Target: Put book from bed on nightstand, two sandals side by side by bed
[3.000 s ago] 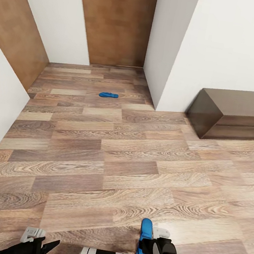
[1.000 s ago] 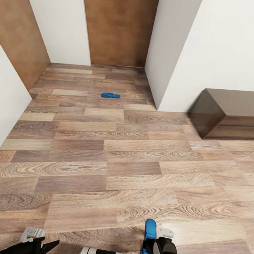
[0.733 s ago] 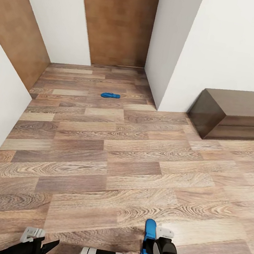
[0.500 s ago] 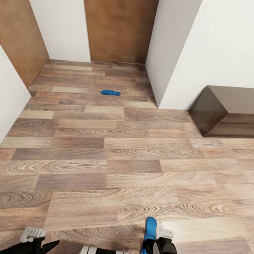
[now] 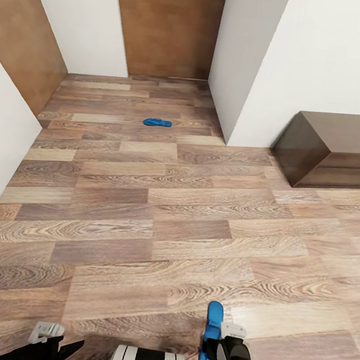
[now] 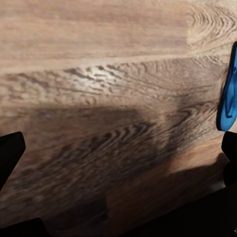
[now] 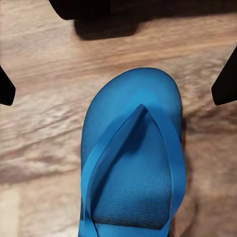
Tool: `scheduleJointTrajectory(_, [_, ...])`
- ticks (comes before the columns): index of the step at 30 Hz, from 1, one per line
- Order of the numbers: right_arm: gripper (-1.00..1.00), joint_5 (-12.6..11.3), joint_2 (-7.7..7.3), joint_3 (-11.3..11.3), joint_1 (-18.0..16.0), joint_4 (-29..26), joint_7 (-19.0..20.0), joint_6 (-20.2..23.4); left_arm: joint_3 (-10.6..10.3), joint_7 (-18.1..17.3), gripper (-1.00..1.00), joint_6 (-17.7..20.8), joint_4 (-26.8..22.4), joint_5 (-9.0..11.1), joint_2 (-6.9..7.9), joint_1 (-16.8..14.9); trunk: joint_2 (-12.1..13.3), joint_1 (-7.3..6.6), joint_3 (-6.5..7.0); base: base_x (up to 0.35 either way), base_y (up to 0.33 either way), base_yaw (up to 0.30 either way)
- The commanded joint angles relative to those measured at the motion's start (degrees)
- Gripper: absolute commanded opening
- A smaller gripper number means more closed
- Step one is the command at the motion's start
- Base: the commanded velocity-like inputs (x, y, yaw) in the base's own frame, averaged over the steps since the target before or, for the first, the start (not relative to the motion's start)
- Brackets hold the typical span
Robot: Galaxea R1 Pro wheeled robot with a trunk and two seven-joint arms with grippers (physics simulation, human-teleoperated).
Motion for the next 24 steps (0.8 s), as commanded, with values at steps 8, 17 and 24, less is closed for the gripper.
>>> scheduleJointTrajectory(8, [1.0,-0.49,-0.07,0.18,-0.01,-0.07,-0.48,0.22,0.1,-0.04,1.0,0.48,-0.01,0.44,0.0,-0.01,-0.01,-0.01,-0.04,0.128,0.0,0.0])
scheduleJointTrajectory(17, [1.0,-0.49,-0.06,0.18,0.0,-0.1,-0.48,0.2,0.13,-0.04,1.0,0.42,-0.01,0.44,0.0,-0.01,-0.01,-0.01,-0.04,0.058,0.0,0.0])
scheduleJointTrajectory(24, [1.0,-0.49,-0.03,0.18,0.0,-0.11,-0.48,0.21,0.13,-0.05,1.0,0.41,-0.01,0.44,0.0,-0.01,-0.01,-0.01,-0.04,0.002,0.0,0.0])
